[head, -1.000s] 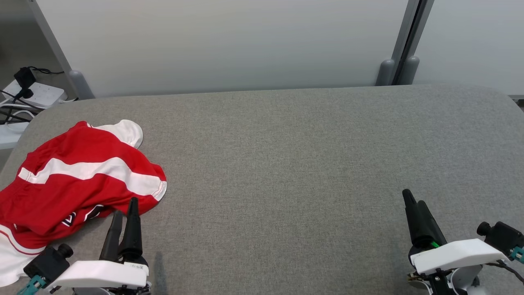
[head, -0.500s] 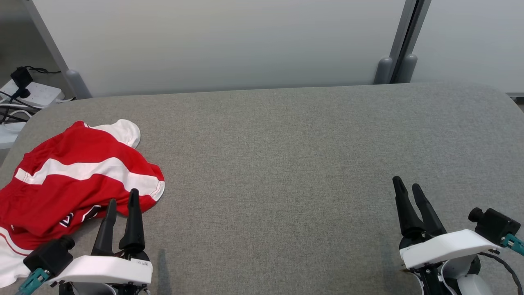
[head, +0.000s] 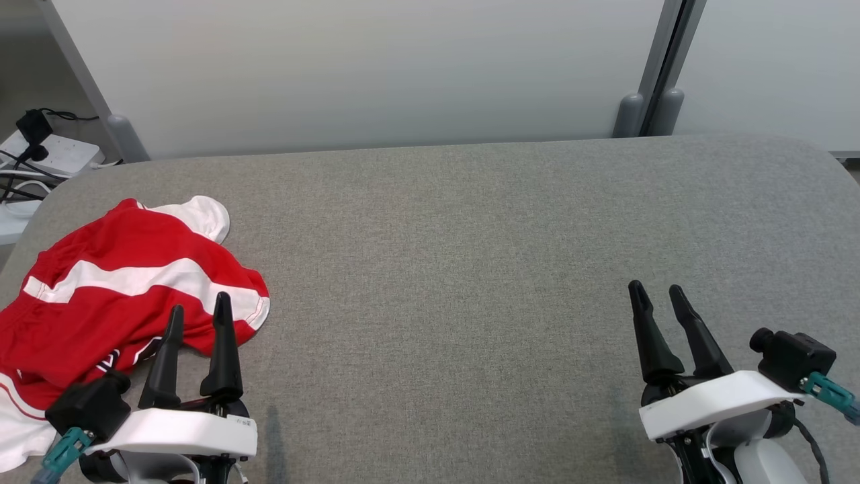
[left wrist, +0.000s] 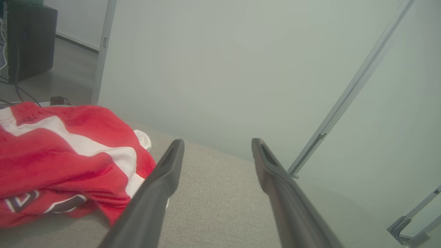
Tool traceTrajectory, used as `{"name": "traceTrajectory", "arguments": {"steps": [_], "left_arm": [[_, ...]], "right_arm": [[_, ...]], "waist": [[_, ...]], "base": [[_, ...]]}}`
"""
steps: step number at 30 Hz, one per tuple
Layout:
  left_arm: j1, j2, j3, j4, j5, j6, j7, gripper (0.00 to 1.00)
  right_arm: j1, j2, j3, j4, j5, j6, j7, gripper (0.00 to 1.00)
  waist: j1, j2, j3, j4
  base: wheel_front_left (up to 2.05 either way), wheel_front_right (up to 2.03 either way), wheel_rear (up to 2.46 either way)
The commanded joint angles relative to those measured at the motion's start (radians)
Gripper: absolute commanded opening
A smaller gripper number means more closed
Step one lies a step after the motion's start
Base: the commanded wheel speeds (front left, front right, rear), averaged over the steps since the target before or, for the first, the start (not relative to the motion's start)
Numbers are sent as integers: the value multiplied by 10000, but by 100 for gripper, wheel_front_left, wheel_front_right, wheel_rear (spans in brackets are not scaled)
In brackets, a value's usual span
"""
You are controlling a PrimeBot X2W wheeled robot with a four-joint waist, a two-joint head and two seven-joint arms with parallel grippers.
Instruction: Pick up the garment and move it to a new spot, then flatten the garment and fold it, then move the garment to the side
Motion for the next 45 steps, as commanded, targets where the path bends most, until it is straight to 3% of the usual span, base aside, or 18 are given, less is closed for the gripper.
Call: {"name": "traceTrajectory", "arguments": {"steps": [1,35,45], "left_arm": [[-530,164,190,-372,382,95,-147,100],[-696,271,28,15,4342,-162,-1142,100],[-759,271,6,515,4220,-216,-1142,100]], "right_arm": [[-482,-68,229,-302,-362,2,-187,100],[-944,-152,593,-423,-4529,2,-1182,100],[-960,-152,425,-123,-4394,2,-1182,100]], "waist": [[0,0,0,-1],[0,0,-168,-126],[0,0,-252,-97]], "base": [[0,0,0],[0,0,0],[0,0,0]]}}
